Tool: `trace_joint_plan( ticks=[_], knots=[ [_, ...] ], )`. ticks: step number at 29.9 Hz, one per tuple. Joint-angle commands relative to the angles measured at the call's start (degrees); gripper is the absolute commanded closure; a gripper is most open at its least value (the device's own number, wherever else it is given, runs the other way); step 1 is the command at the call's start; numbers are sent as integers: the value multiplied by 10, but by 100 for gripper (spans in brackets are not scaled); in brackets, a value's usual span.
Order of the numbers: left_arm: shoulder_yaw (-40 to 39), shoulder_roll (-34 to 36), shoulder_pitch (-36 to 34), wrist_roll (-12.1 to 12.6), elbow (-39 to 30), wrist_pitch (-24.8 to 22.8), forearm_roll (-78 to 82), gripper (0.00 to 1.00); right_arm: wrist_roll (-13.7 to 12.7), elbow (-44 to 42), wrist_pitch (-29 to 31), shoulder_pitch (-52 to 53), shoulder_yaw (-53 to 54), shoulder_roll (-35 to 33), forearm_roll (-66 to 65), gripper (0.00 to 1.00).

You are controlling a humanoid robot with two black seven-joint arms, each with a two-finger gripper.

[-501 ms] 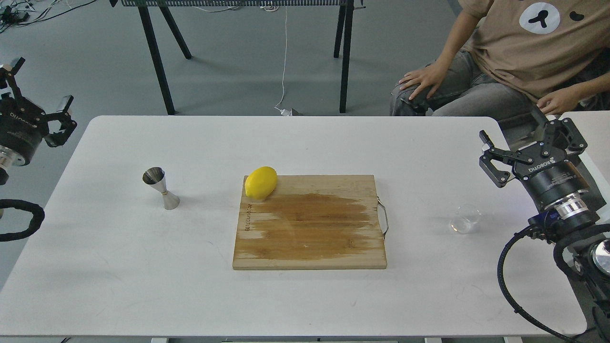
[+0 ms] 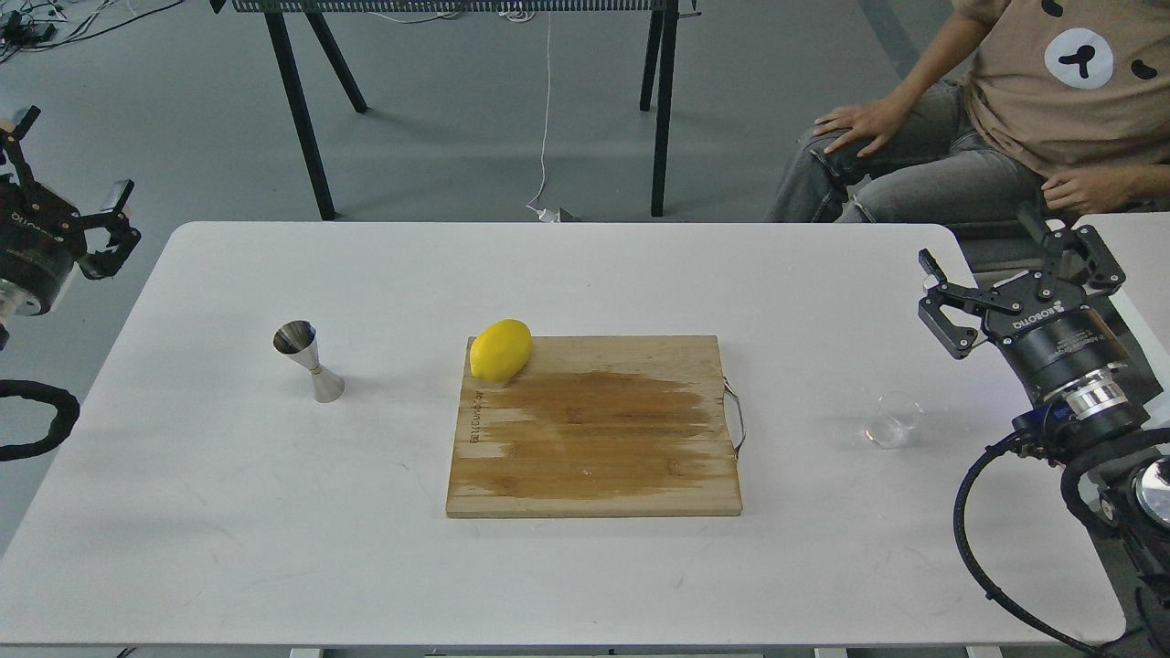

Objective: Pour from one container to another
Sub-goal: 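Move the left hand down toward the metal jigger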

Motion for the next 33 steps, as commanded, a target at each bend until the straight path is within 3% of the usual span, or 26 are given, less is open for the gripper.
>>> trace_joint_plan(
  ticks=[1,8,14,15,19,22,25,26,33],
  knots=[
    [0,43,-8,0,0,0,66,0,0,2,0,-1,3,-1,0,1],
    [-5,82,-27,0,-36,0,216,0,0,7,0,-1,8,-4,1,1],
    [-4,116,-26,0,-178,0,378,1,-1,6,0,-3,7,-5,1,1],
    [-3,121,-23,0,-210,34,411,1,-1,6,0,-3,7,-5,1,1],
    [10,142,-3,0,-302,260,511,1,-1,6,0,-4,7,-2,0,1],
    [25,144,29,0,-334,418,600,1,0,6,0,-4,6,-1,0,1],
    [26,143,62,0,-338,540,685,2,-1,6,0,-6,5,-1,0,1],
    [26,143,81,0,-338,560,707,2,0,6,0,-6,5,-1,0,1],
    [21,140,193,0,-335,560,804,2,0,3,0,-7,5,-1,0,1]
  ],
)
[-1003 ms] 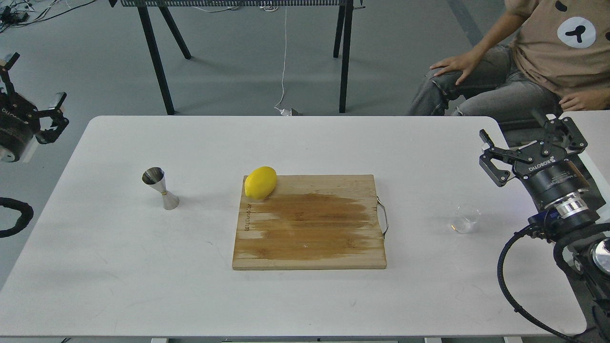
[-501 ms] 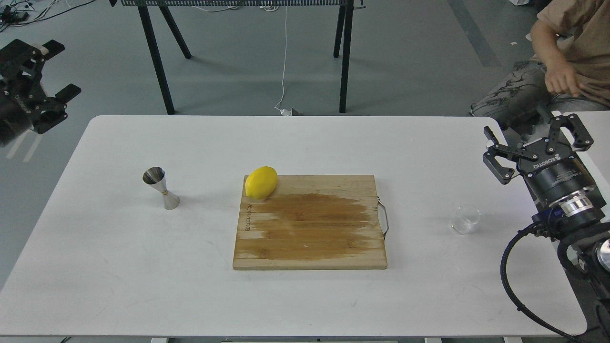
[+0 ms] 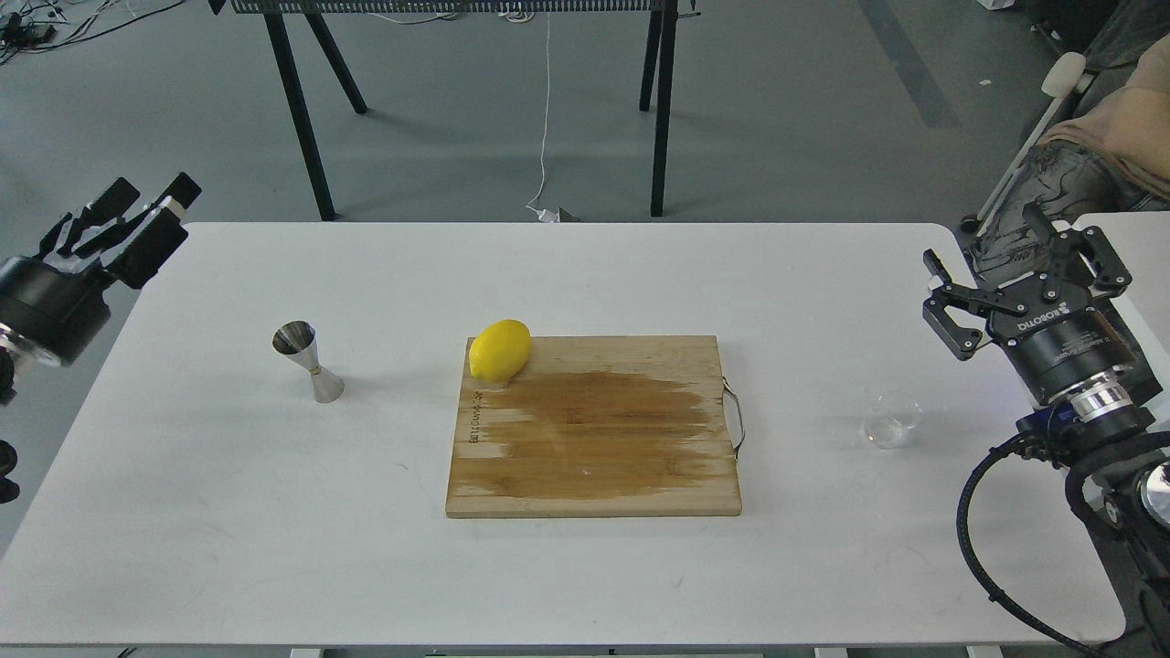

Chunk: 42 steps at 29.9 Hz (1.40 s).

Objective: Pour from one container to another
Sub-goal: 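Move the left hand down toward the metal jigger, then close the left hand around the metal jigger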

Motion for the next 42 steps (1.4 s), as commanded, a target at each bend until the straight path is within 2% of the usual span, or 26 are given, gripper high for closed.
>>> trace_joint_plan(
  ticks=[1,8,16,29,42],
  knots=[
    [-1,-6,59,0,2,1,51,2,0,0,0,1,-1,0,0,1],
    [-4,-80,117,0,67,1,126,1,0,2,0,0,-1,0,0,1],
    [-3,-181,123,0,164,1,149,1,0,3,0,-2,-1,0,0,1],
    [9,-277,61,0,292,1,149,1,0,4,0,-1,0,0,0,1],
    [28,-343,-2,0,383,1,148,1,0,6,0,-1,2,-2,0,1]
  ],
)
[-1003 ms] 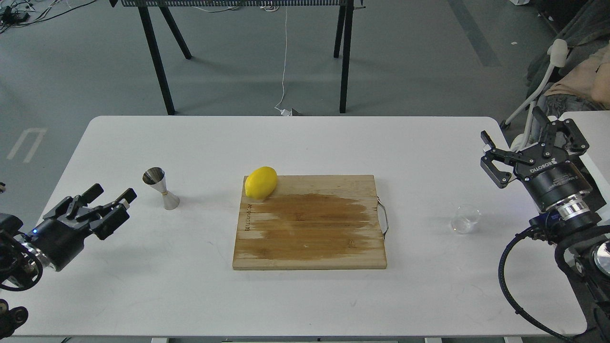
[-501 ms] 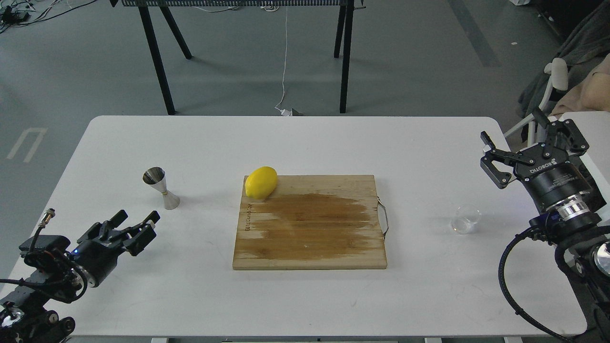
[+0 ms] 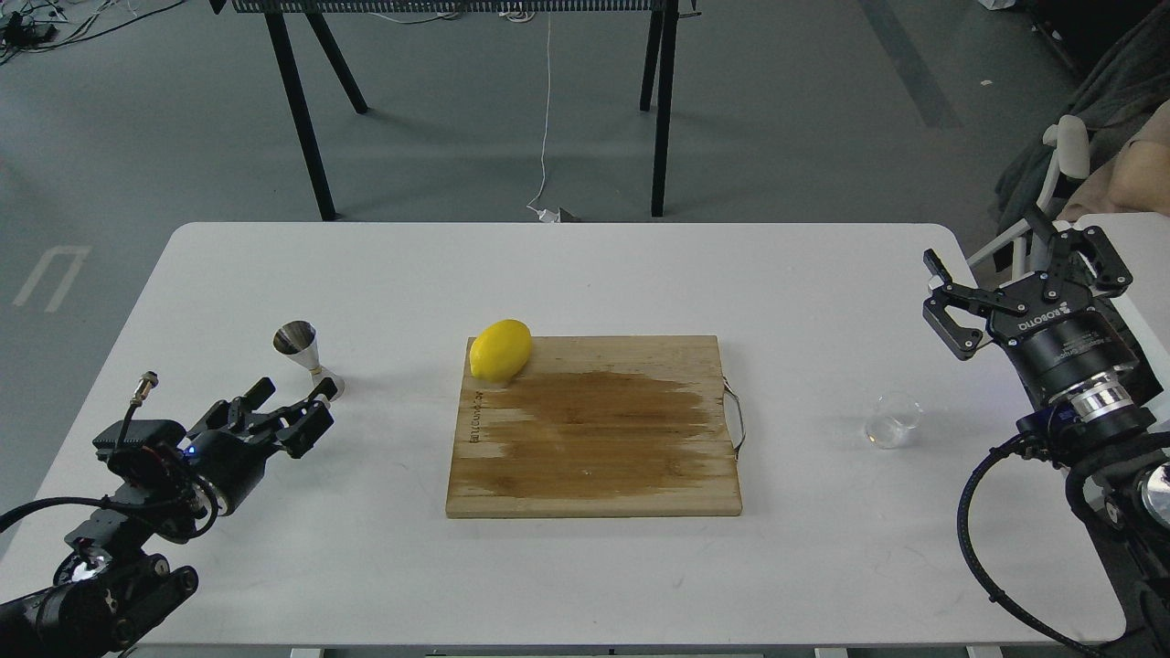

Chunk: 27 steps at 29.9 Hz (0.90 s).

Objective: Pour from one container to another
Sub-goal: 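Close the left hand around the metal jigger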

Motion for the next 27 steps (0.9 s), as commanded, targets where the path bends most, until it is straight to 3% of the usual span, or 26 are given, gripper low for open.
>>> trace_joint_plan(
  ticks=[1,19,24,27],
  knots=[
    [0,-21,-17,0,31,0,0,1,0,0,0,0,0,-1,0,1],
    [13,-96,-78,0,150,0,-8,5,0,4,0,0,1,-4,1,1],
    [12,-112,-87,0,175,0,-8,11,0,4,0,0,1,-5,1,1],
    [13,-116,-94,0,190,0,-8,24,0,4,0,-1,1,-5,1,1]
  ],
)
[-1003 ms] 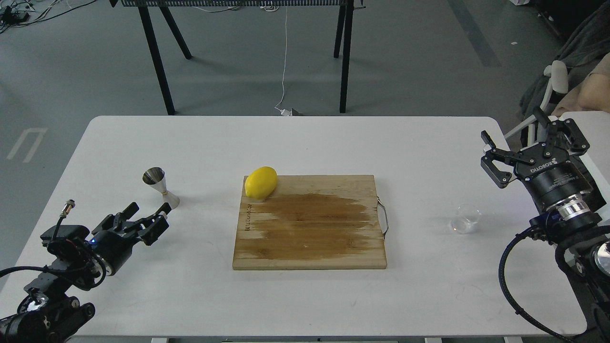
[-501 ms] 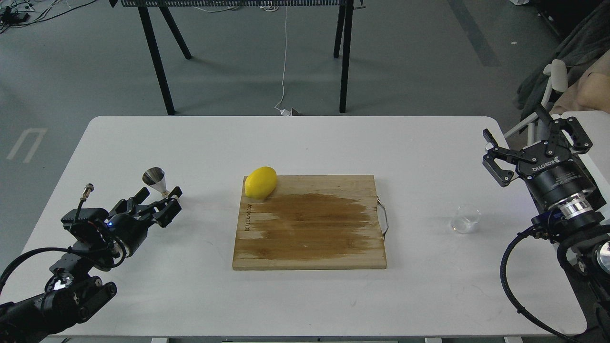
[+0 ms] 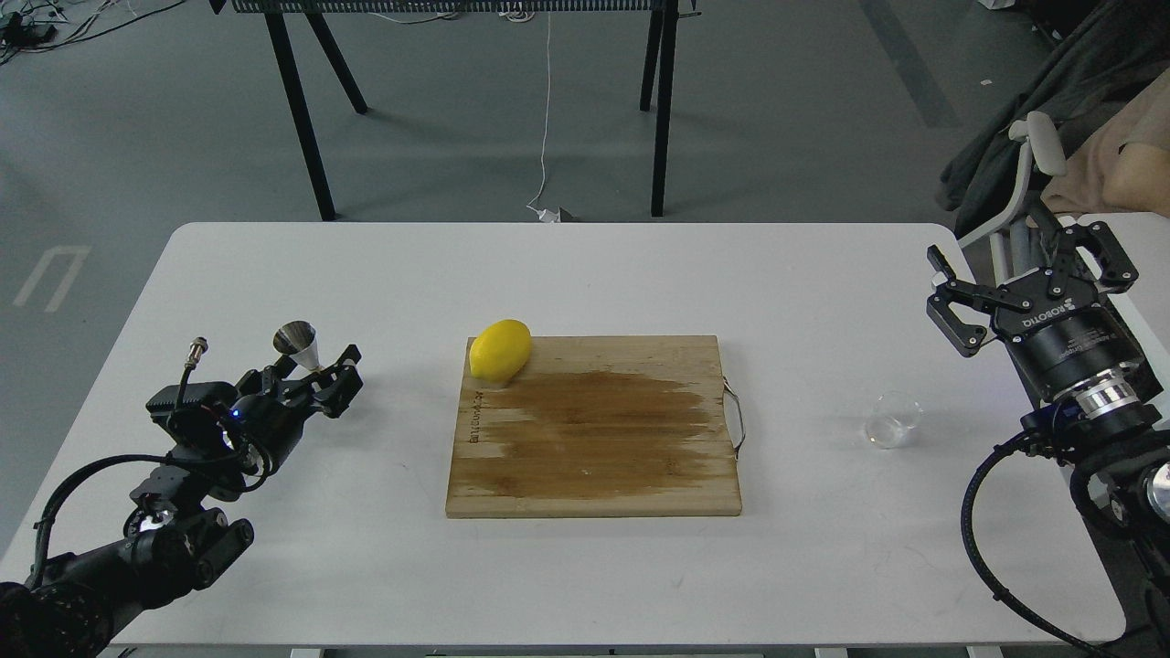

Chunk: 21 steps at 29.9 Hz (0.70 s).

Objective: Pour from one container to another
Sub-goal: 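Close the left hand around the metal jigger, then lift the jigger with the left hand and carry it over the board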

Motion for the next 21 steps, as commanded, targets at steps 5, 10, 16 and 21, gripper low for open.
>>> trace_joint_plan(
  ticks=[5,10,16,21],
  knots=[
    [1,-14,-7,0,37,0,1,47,0,1,0,-1,0,0,0,1],
    [2,-14,-8,0,39,0,-1,70,0,1,0,0,0,1,0,1],
    [2,-14,-7,0,42,0,-2,89,0,0,0,-1,0,0,0,1],
    [2,-11,-8,0,40,0,-1,93,0,1,0,-4,0,0,0,1]
  ],
)
